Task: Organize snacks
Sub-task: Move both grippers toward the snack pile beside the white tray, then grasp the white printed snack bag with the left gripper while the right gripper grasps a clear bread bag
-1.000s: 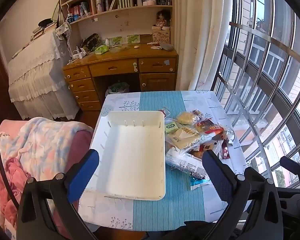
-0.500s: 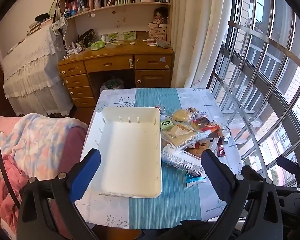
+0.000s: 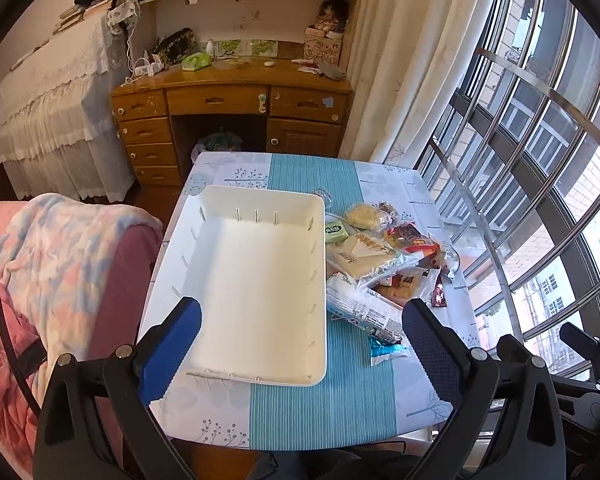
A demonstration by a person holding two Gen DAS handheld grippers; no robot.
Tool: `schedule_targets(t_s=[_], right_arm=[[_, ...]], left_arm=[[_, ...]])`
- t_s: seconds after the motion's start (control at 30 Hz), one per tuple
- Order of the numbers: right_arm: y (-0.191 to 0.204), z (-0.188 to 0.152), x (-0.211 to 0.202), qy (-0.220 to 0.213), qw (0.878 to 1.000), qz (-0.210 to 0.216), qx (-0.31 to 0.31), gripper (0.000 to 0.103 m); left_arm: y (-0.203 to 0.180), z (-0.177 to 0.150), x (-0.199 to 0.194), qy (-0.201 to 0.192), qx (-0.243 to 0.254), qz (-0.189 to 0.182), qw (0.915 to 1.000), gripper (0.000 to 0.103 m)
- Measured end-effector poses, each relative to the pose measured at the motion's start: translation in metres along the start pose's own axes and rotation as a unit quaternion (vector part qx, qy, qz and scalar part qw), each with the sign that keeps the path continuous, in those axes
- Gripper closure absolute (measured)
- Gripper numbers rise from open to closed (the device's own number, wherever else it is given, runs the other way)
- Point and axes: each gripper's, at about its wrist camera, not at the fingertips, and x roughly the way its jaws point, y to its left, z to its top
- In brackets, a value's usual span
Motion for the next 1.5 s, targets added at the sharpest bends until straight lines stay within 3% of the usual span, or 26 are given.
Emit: schedule_targets(t_s=[0.37,0.47,0.83,0.97,1.17,1.33,1.5], right_arm=[[0.019,-0.017,-0.007,-0.02,1.0,-0.013,0.008,0.003],[0.02,-0.022,-0.007,-0.021,1.0,-0.01,0.016,0.008],[-0.001,-0.02,0.0,-0.026,0.999,-0.014,0.044,0.01],[-0.017,-0.012,0.011,-0.023,0.998,0.009,0.058,0.011],[-0.049,0.009,0.038,0.004,0.994,0.071,0.086,0.017],[-0.076,0.027,0.067,0.029,0.988,0.113,0.096,0.02],[-0.096,0.044,0.11,0.077,0.974,0.178,0.117,0.026]], left_arm=[[0.013,-0.004,0.019,0.023,0.036,-0.017,0.999,0.002],[0.01,-0.004,0.019,0.025,0.05,-0.045,0.9975,0.002],[-0.015,0.004,0.032,0.055,0.071,-0.065,0.9938,0.002],[-0.023,0.009,0.039,0.058,0.057,-0.082,0.9933,0.002],[-0.043,0.023,0.052,0.062,0.031,-0.064,0.9955,0.002],[-0.064,0.026,0.076,0.091,0.003,-0.039,0.9951,0.002],[-0.079,0.024,0.109,0.131,-0.039,-0.01,0.9906,0.002]])
